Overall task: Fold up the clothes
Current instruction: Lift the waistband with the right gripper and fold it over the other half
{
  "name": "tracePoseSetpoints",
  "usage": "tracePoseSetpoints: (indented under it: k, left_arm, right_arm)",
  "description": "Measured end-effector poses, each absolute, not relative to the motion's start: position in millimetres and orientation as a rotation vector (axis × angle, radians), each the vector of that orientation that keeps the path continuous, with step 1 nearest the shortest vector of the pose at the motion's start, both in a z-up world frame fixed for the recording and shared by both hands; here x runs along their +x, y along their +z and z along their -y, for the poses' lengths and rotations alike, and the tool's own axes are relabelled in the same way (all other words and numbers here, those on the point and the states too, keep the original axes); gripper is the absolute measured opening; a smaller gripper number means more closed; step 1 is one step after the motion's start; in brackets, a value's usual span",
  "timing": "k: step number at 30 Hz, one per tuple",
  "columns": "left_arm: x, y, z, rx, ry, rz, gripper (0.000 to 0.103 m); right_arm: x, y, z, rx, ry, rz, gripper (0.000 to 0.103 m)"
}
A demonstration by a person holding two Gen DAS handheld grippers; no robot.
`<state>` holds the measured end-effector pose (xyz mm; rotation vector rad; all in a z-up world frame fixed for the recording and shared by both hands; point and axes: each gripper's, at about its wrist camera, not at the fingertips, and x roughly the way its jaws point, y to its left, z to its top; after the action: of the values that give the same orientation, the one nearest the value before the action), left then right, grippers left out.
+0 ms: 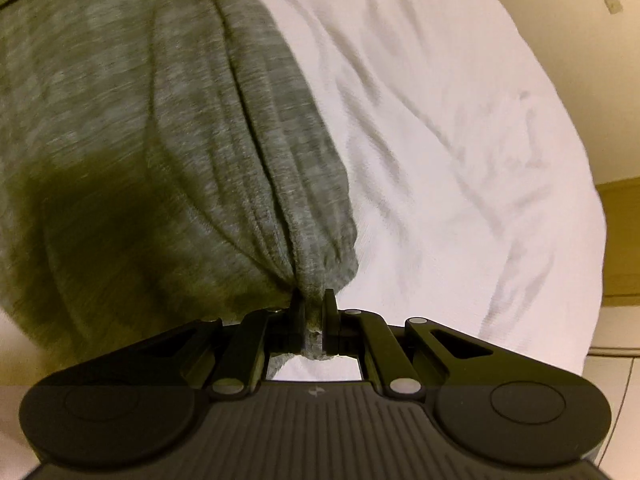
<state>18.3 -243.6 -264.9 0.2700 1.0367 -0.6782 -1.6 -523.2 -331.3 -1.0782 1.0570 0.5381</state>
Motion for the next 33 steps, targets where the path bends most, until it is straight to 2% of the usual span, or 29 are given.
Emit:
tracePoseSetpoints:
  k: [17,21,23,25,33]
  left_arm:
    - [27.0,-270.2,212.5,0.118,-0.638,-1.08,0.002]
    - [37.3,-284.9,211.1,0.099,-0.625,-1.115,0.003]
    - [41.2,-296.2,210.8,0.107,-0.62,-1.145,0.004]
    - [42.7,-303.8,206.8,0.107,-0.608,-1.162,0.007]
    - [42.5,-305.4,185.3,0.082,-0.534,-1.173,0.008]
  right_arm:
    - [17.3,-316.3,515.8,-0.913,0.524,-1.072,0.002]
    - [36.6,-331.7,510.8,-0.9,0.528,-1.107,0.002]
    - [42.8,-339.6,512.2,-0.864,0.518,-1.124,0.006]
    - [47.9,-337.0,518.3,-0.779,0.463,-1.122,0.018]
    - [15.1,-296.1,570.0,-0.339,0.161,-1.054,0.02]
